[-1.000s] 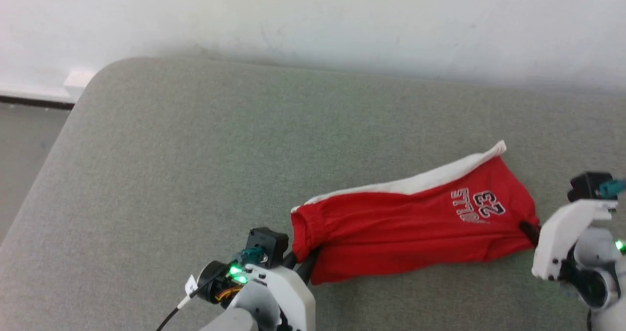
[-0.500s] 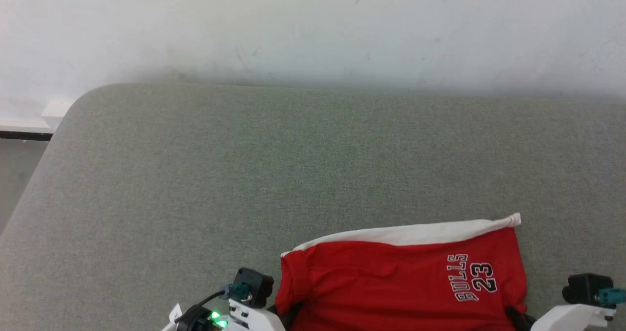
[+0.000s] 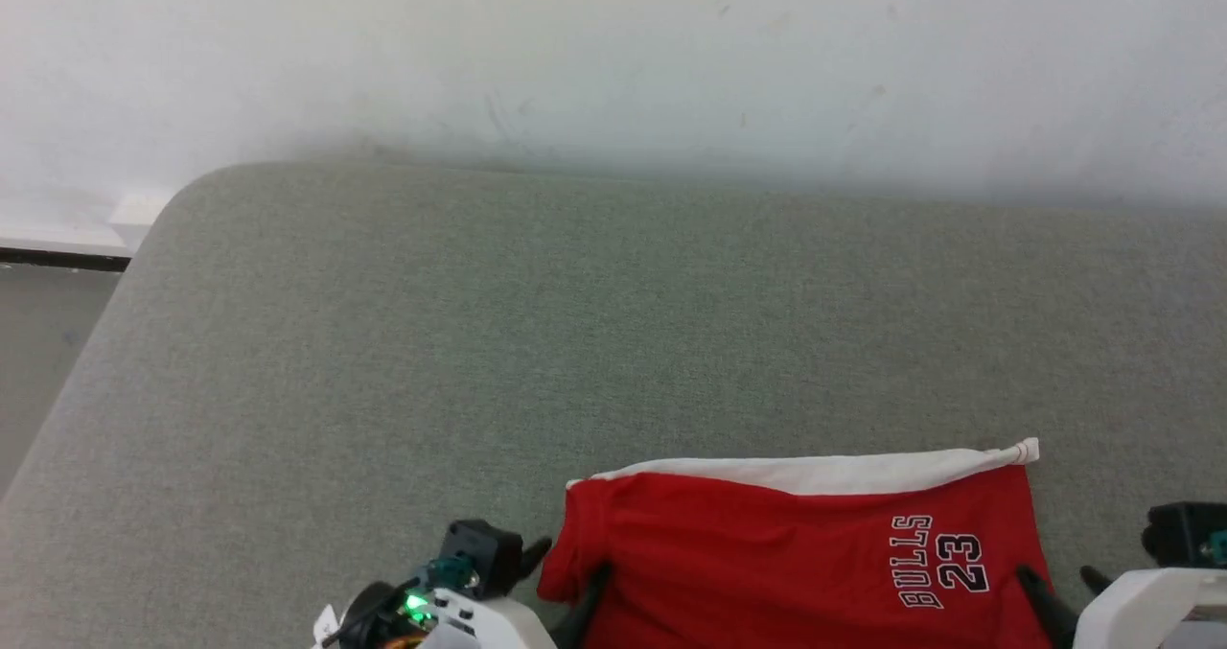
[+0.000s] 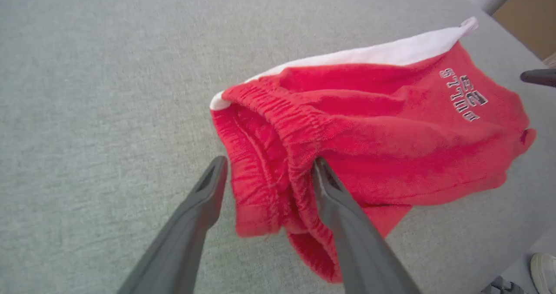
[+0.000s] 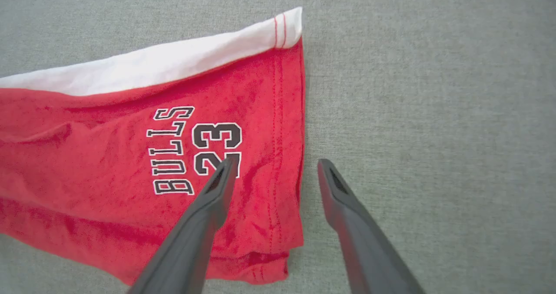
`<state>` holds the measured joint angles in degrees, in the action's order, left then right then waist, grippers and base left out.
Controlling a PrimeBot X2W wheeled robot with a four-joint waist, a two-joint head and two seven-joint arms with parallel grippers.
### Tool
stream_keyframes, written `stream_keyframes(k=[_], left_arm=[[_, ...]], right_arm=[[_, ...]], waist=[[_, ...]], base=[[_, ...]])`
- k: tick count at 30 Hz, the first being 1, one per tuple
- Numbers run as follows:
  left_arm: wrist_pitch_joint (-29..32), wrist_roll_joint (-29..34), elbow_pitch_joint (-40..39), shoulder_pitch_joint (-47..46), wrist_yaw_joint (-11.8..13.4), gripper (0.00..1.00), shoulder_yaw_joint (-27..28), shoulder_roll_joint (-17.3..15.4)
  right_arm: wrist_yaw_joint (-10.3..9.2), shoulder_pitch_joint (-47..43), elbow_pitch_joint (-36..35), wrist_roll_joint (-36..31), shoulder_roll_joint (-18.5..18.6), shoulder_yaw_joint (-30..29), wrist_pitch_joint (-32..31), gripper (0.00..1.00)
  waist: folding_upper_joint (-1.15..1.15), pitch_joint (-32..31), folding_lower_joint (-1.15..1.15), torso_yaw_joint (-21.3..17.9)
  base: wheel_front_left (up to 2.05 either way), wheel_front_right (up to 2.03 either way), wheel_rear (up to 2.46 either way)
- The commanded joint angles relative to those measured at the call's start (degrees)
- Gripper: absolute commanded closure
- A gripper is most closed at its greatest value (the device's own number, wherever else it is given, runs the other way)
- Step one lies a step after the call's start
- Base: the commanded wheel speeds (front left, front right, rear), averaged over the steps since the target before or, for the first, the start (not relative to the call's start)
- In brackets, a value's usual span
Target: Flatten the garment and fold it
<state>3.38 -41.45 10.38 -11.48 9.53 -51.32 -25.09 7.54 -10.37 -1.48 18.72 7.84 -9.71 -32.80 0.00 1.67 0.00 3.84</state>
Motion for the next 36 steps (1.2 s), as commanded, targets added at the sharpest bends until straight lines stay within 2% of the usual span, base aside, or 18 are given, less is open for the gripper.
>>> stream_keyframes(k=[1,5,9,11,14,18,21,25,36], left_arm=[[-1.7,0.7,-1.1,0.3,0.8,0.00,1.0,-0.3],[-5.7,1.8,-4.8,0.9,3.0,0.00,3.3,-1.9],[-12.9,4.4,-8.0,1.2,6.7,0.00,6.9,-3.2],[-16.7,7.8,-9.0,1.0,9.3,0.00,9.0,-3.8],[-18.3,12.6,-10.9,2.1,12.9,0.00,12.9,-3.3],[-18.3,22.2,-15.7,5.3,14.8,0.00,18.9,-2.2],[-18.4,27.4,-17.7,8.5,15.3,0.00,21.7,-0.8],[-18.4,29.6,-18.0,12.3,14.9,0.00,24.3,1.5],[-18.4,32.4,-17.3,13.1,9.5,0.00,30.0,6.1]], right_arm=[[-0.05,0.9,-1.2,0.0,1.1,-0.2,-0.7,0.00],[-0.05,1.6,-3.0,0.4,3.1,-1.6,-2.2,0.00],[-0.05,2.3,-1.1,1.0,4.3,-2.0,-2.1,0.00],[-0.05,2.5,0.6,1.2,4.6,-1.7,-1.4,0.00],[-0.05,2.9,3.9,1.3,4.7,-1.7,-0.1,0.00],[-0.05,3.6,8.5,1.2,4.6,-1.5,1.3,0.00],[-0.05,4.4,11.3,1.7,4.3,-1.3,1.5,0.00],[-0.05,5.3,13.8,4.3,3.5,-0.6,0.5,0.00],[-0.05,5.6,15.3,10.7,4.3,7.8,-2.5,0.00]], waist=[[0.00,-0.8,0.00,0.9],[0.00,-1.9,0.00,2.2],[0.00,-2.2,0.00,3.4],[0.00,-2.1,0.00,3.9],[0.00,-1.7,0.00,4.5],[0.00,-0.8,0.00,5.1],[0.00,-0.1,0.00,5.5],[0.00,0.9,0.00,6.0],[0.00,2.8,0.00,7.1]], base=[[0.00,0.00,0.00],[0.00,0.00,0.00],[0.00,0.00,0.00],[0.00,0.00,0.00],[0.00,0.00,0.00],[0.00,0.00,0.00],[0.00,0.00,0.00],[0.00,0.00,0.00],[0.00,0.00,0.00]])
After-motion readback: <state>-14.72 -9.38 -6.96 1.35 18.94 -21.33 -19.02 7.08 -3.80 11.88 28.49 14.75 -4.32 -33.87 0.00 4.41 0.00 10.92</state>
